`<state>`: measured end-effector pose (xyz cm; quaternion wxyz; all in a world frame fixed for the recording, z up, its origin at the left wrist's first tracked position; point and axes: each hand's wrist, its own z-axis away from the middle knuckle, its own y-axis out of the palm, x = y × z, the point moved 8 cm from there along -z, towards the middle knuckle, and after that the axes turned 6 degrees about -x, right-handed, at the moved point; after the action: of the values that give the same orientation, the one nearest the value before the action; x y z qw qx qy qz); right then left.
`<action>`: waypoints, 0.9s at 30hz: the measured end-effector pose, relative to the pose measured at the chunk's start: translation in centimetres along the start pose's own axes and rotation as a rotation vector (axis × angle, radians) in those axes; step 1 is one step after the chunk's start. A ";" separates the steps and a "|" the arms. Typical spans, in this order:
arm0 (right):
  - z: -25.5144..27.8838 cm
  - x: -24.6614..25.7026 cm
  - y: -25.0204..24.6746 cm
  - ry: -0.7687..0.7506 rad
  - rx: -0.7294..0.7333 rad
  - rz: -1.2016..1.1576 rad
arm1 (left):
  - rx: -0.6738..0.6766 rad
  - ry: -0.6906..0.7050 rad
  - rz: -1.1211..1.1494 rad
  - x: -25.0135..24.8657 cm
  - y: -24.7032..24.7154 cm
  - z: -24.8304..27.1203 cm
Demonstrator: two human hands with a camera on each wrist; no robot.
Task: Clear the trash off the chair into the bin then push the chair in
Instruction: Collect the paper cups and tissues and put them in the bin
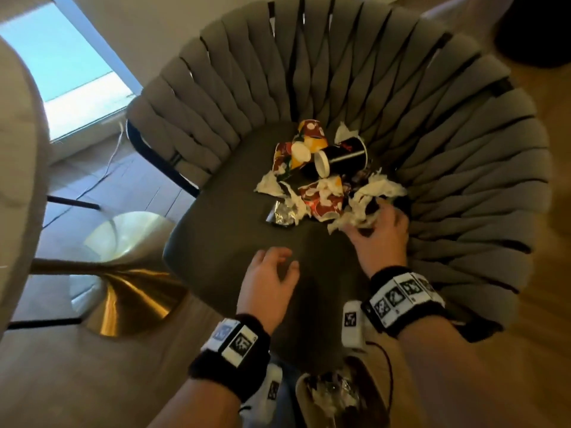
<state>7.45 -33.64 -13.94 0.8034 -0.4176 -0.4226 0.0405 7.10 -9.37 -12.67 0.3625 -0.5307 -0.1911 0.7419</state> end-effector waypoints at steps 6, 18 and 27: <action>-7.8 -0.6 2.2 -0.011 0.046 0.234 | 0.051 0.138 -0.353 -2.5 -0.4 -12.7; -4.1 -2.1 5.9 -0.044 -0.012 0.322 | 0.000 0.227 -0.467 0.0 2.4 -16.9; -3.2 -1.4 2.8 0.058 -0.087 0.174 | -0.193 -0.028 -0.168 3.8 -3.0 -15.4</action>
<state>9.64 -34.48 -17.77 0.7898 -0.4881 -0.3628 0.0797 21.70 -6.13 -18.75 0.3679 -0.5347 -0.3106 0.6944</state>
